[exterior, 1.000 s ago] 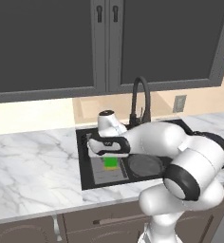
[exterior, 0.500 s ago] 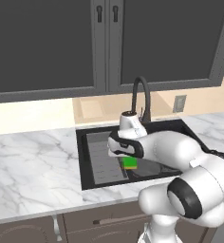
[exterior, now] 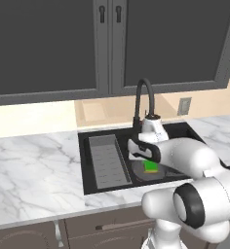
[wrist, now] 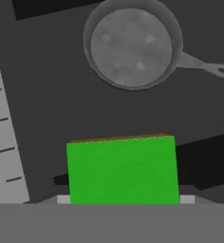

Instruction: Pick the pan and sponge and place them into the sink. Then turn on the water.

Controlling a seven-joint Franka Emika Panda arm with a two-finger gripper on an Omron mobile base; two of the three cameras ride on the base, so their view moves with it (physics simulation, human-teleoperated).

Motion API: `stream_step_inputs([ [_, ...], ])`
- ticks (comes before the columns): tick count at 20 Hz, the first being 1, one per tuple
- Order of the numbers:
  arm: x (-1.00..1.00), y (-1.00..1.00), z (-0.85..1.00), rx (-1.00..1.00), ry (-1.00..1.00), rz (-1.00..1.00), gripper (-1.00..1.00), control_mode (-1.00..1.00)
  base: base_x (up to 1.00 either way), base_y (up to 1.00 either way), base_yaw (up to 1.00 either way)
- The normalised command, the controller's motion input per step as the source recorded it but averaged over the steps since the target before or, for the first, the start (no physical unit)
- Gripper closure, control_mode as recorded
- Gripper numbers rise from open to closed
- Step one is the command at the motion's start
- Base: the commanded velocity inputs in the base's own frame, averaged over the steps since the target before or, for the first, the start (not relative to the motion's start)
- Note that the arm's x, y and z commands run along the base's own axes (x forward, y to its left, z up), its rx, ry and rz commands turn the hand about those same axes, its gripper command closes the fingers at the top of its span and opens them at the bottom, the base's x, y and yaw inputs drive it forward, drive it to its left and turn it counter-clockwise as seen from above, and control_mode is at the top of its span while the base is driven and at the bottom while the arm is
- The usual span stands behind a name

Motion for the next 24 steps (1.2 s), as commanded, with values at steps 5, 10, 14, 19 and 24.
stream_step_inputs([
  [5,0.12,-0.69,0.0,0.0,0.0,0.01,1.0,-1.0,0.0,0.0,0.0],
  [10,0.25,-0.73,0.0,0.0,0.0,0.04,1.0,-1.0,0.0,0.0,0.0],
  [14,0.49,-0.68,0.0,0.0,0.03,0.09,1.0,-1.0,0.0,0.0,0.0],
  [19,0.59,-0.6,-0.01,0.0,0.03,0.11,1.0,-1.0,0.0,0.0,0.0],
  [24,0.53,-0.43,-0.13,0.0,0.01,0.1,1.0,-1.0,0.0,0.0,0.0],
])
